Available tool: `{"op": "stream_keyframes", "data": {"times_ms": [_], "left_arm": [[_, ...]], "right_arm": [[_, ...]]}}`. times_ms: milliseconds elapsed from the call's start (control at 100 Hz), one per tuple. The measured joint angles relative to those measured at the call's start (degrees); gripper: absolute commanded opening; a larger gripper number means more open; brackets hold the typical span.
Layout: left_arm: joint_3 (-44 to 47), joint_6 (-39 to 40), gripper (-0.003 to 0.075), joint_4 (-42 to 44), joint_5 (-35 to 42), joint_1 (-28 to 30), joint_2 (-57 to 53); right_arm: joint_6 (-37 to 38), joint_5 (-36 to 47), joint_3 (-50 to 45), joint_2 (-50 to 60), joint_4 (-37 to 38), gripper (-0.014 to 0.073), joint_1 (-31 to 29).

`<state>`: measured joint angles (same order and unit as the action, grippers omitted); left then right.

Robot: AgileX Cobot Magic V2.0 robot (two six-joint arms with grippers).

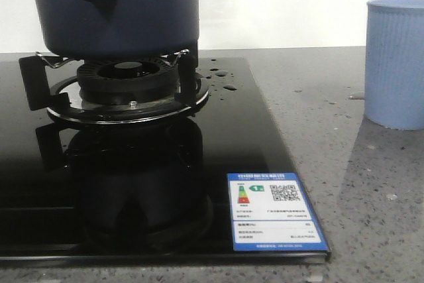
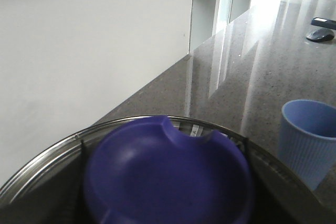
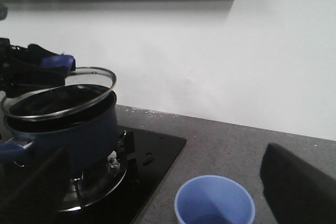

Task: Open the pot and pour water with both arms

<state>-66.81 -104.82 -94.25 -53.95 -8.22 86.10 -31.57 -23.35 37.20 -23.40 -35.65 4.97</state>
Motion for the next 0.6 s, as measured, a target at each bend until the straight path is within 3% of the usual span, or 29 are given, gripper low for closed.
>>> {"op": "stream_keyframes", "data": {"times_ms": [180,380,600], "left_arm": [[-0.14,0.11,0.0327,-1.20,-0.40,0.00,-6.57],[-0.41,0.24,0.0327,-1.72,-1.46,0.00,-14.94],[-0.41,0.24,0.0327,-1.81,-1.33,0.00,-20.13]], "right_arm": [[-0.12,1.87,-4.35,-4.58,3.06,0.0664,0.00],[-0.12,9.36,-10.59,-9.82,3.25,0.0659,1.49],[-0.12,20.86,-14.58,-16.03,3.25,0.0538,8.79]]}}
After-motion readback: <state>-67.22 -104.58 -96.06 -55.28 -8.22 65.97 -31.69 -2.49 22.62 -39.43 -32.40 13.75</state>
